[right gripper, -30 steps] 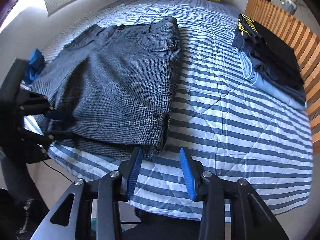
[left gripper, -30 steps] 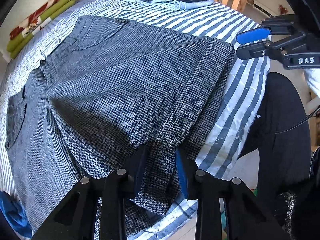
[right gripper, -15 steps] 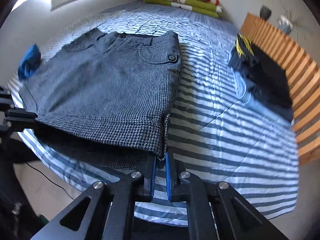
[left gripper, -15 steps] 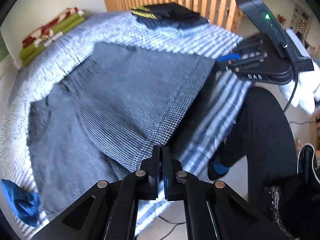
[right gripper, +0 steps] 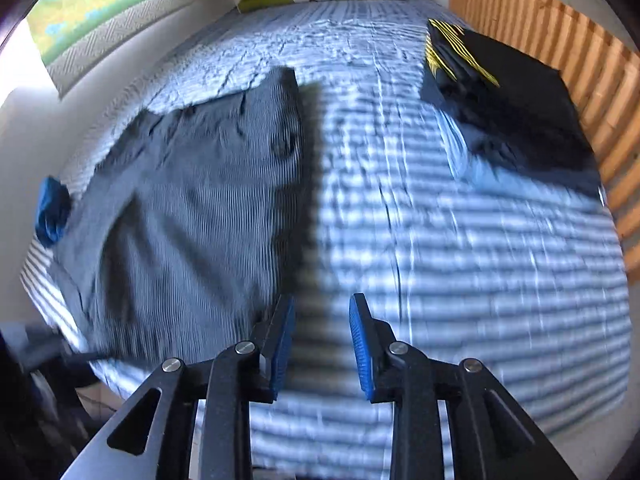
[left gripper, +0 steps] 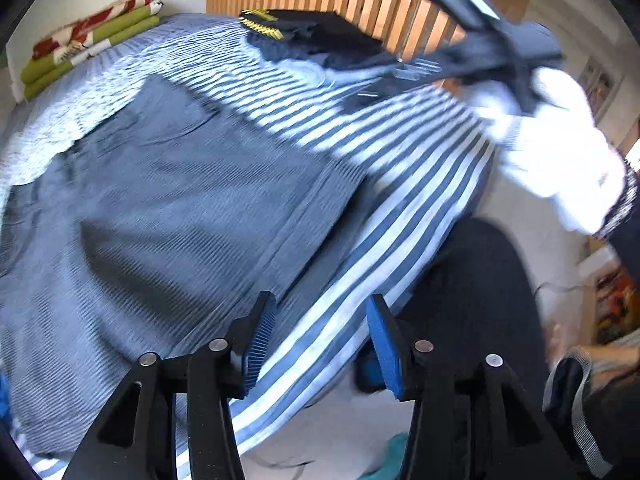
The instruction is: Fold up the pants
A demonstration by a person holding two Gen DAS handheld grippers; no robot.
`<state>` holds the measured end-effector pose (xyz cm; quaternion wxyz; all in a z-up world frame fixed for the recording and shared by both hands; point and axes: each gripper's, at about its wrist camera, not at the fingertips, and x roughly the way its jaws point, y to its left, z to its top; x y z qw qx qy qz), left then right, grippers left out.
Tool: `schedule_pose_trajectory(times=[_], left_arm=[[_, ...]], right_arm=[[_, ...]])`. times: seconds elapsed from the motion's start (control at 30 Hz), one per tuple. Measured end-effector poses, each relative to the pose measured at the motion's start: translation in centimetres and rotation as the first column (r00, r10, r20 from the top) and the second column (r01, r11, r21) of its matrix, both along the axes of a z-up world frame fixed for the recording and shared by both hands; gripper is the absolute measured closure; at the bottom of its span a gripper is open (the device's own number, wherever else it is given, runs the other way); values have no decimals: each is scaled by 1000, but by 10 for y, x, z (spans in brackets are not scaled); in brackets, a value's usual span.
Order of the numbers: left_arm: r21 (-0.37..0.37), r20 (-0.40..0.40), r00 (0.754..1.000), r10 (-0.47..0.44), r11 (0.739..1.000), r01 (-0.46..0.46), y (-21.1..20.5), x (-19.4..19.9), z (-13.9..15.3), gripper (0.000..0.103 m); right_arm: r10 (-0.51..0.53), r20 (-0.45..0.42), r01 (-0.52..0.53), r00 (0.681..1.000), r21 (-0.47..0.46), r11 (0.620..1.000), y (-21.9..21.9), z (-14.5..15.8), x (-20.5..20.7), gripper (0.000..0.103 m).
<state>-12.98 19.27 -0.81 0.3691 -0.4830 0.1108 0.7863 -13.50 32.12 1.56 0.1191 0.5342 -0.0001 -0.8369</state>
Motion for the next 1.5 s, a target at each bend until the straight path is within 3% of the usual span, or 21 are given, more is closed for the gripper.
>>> schedule_pose_trajectory(times=[0.1, 0.2, 0.33, 0.4, 0.47, 0.57, 0.63, 0.67, 0.73, 0.77, 0.8, 0.9, 1.03, 1.07, 1.1, 1.13, 1.17, 1.3, 1.43, 1.5], left_arm=[[42, -45, 999, 7, 999, -6, 33, -10, 5, 42], [82, -48, 998, 40, 996, -36, 52, -29, 5, 41], [166, -5, 998, 61, 984, -59, 57, -55, 5, 43], [201, 22, 997, 67, 977, -70, 55, -63, 5, 56], [247, 44, 998, 52, 967, -61, 53, -68, 7, 57], [184, 9, 999, 37, 982, -38, 64, -73, 1, 64], [131, 71, 997, -30, 991, 21, 84, -77, -21, 62], [69, 94, 994, -46, 997, 40, 95, -78, -36, 60], [-32, 113, 993, -37, 999, 41, 108, -76, -56, 36], [-43, 101, 994, -28, 999, 33, 110, -73, -58, 25], [-43, 77, 997, -18, 999, 21, 110, -69, -56, 23], [-74, 15, 1000, 13, 997, -12, 115, -62, -58, 22], [-88, -57, 998, 4, 996, -9, 117, -54, -71, 23], [-90, -65, 998, 16, 996, -22, 117, -54, -70, 31], [-98, -77, 996, 35, 994, -43, 115, -56, -69, 55], [-99, -76, 996, 56, 993, -64, 112, -60, -67, 63], [-52, -19, 996, 82, 995, -83, 104, -69, -62, 75], [121, 137, 978, 157, 977, -173, 66, -88, -45, 83], [261, 172, 966, 195, 936, -235, 25, -89, -15, 87], [290, 175, 963, 206, 924, -251, 11, -89, -8, 88]], right_arm=[[12, 4, -12, 1000, -59, 998, -4, 8, -39, 75], [2, 6, -2, 1000, -47, 999, 2, 11, -67, 75], [-8, 20, 8, 1000, -18, 1000, 17, 5, -69, 75], [-26, 0, 26, 1000, -12, 1000, 33, 4, -58, 75], [-62, -15, 61, 998, -34, 998, 53, 5, -49, 75], [-119, -29, 116, 993, -76, 990, 82, 8, -36, 75], [-141, -29, 137, 990, -108, 985, 96, 10, -32, 75], [-148, -26, 144, 989, -118, 983, 100, 12, -32, 75], [-150, -25, 146, 988, -139, 980, 104, 18, -32, 75], [-140, -27, 135, 990, -156, 979, 104, 22, -33, 75], [-129, -30, 122, 991, -172, 977, 104, 25, -34, 75], [-80, -34, 68, 996, -265, 962, 99, 34, -39, 74], [-37, -29, 24, 999, -368, 929, 89, 42, -55, 63], [-39, -31, 25, 999, -369, 929, 87, 43, -59, 62], [-40, -30, 26, 999, -369, 929, 83, 42, -65, 61], [-42, -22, 31, 999, -372, 928, 79, 40, -72, 61], [-42, -4, 38, 999, -378, 925, 73, 35, -84, 61], [-37, 32, 46, 999, -361, 931, 44, 18, -118, 61], [-8, 66, 29, 998, -322, 946, 5, -2, -158, 61], [-3, 80, 26, 997, -290, 957, -15, -13, -180, 61]])
